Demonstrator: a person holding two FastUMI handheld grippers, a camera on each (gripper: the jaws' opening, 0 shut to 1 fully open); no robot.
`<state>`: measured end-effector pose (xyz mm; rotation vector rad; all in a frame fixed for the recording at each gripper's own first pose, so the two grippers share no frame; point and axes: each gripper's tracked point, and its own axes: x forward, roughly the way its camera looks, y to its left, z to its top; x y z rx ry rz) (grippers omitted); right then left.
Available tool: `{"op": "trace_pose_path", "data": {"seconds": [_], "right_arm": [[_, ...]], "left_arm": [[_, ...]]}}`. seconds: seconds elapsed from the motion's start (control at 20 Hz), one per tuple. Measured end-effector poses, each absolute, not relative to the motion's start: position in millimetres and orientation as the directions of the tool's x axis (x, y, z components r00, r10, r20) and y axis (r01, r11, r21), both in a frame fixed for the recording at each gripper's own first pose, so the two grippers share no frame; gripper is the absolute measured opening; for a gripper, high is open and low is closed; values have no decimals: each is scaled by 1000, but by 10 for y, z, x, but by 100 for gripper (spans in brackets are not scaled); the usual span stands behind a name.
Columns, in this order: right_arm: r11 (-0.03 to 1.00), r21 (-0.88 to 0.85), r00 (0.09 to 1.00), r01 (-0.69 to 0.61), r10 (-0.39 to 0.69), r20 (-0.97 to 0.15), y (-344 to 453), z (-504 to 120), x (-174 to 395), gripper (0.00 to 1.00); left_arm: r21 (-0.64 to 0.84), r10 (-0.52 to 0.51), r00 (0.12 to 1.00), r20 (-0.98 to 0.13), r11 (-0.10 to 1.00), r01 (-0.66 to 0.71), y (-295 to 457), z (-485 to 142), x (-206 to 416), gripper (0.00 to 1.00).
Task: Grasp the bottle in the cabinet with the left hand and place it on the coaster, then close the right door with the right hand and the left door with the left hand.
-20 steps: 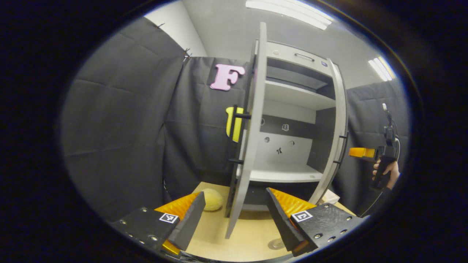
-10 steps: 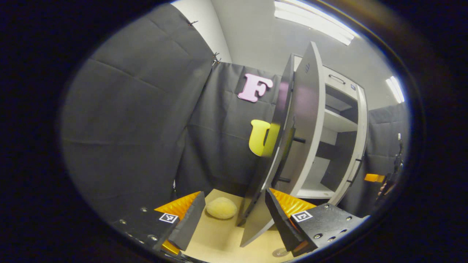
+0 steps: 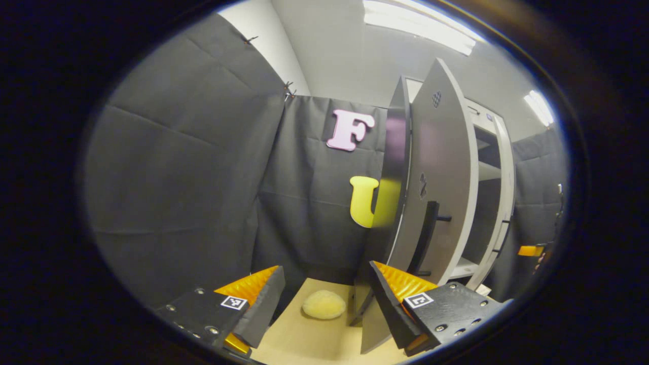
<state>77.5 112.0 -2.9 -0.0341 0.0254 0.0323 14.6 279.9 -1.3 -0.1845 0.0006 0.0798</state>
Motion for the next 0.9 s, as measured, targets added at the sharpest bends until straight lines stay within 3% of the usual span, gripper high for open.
{"op": "trace_pose_path", "data": {"seconds": [0.45,0.75,0.9], "right_arm": [[999,-38,998,38,-39,-42,854,-165,610,95],[996,-10,995,84,-85,-54,648,-227,591,95],[996,5,994,91,-91,-64,595,-291,596,95]], "left_arm": [[-34,-41,998,41,999,43,2470,357,773,96],[-49,-105,994,38,993,107,2233,424,1111,98],[-50,-99,995,27,994,101,2196,419,1083,94]]}}
